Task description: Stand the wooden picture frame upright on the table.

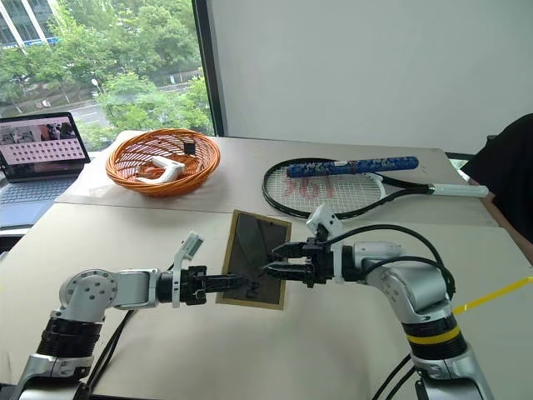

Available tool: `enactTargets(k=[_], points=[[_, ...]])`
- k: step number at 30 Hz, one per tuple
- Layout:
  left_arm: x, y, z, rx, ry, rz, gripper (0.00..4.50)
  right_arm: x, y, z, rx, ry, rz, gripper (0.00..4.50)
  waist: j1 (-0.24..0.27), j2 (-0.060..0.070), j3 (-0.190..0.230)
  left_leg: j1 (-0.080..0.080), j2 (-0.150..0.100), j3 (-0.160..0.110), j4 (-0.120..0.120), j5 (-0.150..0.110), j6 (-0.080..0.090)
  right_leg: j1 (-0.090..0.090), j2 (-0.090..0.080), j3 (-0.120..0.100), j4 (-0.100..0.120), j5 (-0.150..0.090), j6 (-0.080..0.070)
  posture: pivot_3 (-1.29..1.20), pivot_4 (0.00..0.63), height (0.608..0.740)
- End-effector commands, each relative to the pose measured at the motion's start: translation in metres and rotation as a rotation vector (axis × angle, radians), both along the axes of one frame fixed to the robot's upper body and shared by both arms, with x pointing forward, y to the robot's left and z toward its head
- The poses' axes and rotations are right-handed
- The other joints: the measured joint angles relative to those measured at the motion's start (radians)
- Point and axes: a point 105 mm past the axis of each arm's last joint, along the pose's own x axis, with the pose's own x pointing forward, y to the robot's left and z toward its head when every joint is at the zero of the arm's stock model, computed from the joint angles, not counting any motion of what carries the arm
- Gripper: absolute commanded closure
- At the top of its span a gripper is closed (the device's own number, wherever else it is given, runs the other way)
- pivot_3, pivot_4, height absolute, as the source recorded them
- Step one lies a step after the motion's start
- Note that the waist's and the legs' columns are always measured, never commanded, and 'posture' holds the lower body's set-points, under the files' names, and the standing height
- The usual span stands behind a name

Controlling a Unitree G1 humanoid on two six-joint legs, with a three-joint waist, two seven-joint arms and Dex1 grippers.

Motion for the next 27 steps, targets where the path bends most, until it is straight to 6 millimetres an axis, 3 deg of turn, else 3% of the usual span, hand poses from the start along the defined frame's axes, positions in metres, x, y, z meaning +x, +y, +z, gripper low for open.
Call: enactTargets(k=[1,7,10,14,18,21,27], points=[[-0.001,-0.007,0.019,-0.066,-0.023,-0.038,3.31,0.005,0.01,0.009,0.003,-0.074,0.015,0.63,-0.001,0.0,0.0,0.0,0.0,0.0,0.0,0.0,0.0,0.0,0.0,0.0,0.0,0.0,0.0,0.0,0.15,0.703],[0.003,-0.006,0.016,-0.078,0.045,-0.019,3.31,-0.011,0.025,0.014,0.04,-0.105,0.131,0.63,-0.001,0.0,0.0,0.0,0.0,0.0,0.001,0.0,0.0,0.0,0.0,0.0,0.0,0.0,0.0,0.0,0.15,0.703],[0.011,0.005,-0.008,0.05,0.189,0.037,3.31,-0.032,0.031,0.024,0.063,-0.247,0.247,0.63,0.001,0.0,0.0,0.0,0.0,-0.001,0.0,0.0,0.0,0.001,0.0,-0.002,0.0,0.0,0.0,0.0,0.15,0.703],[0.005,0.007,0.007,-0.093,0.287,-0.061,3.31,-0.032,0.023,0.022,-0.04,-0.473,0.229,0.63,0.0,0.0,0.0,0.0,0.0,-0.002,0.001,0.0,0.0,0.001,0.0,-0.003,0.0,-0.001,0.001,0.0,0.15,0.703],[-0.006,0.01,0.025,-0.164,0.246,-0.133,3.31,-0.008,0.006,0.023,-0.163,-0.654,0.109,0.63,-0.009,0.0,0.001,0.0,0.0,-0.003,0.0,0.0,-0.001,0.0,0.0,-0.003,0.0,0.0,0.0,0.0,0.15,0.703],[-0.012,0.019,0.036,-0.214,0.211,-0.149,3.31,0.008,-0.018,0.024,-0.261,-0.734,0.024,0.63,-0.005,0.001,0.001,0.0,0.0,-0.003,-0.001,0.001,-0.001,0.0,0.0,-0.003,0.0,0.0,0.0,0.0,0.15,0.703],[-0.015,0.044,0.047,-0.298,0.229,-0.129,3.31,0.012,-0.057,0.029,-0.326,-0.806,-0.05,0.63,0.007,0.0,0.003,0.0,0.0,-0.004,-0.001,0.001,-0.001,0.001,0.0,-0.005,-0.001,0.0,-0.001,0.0,0.15,0.703]])
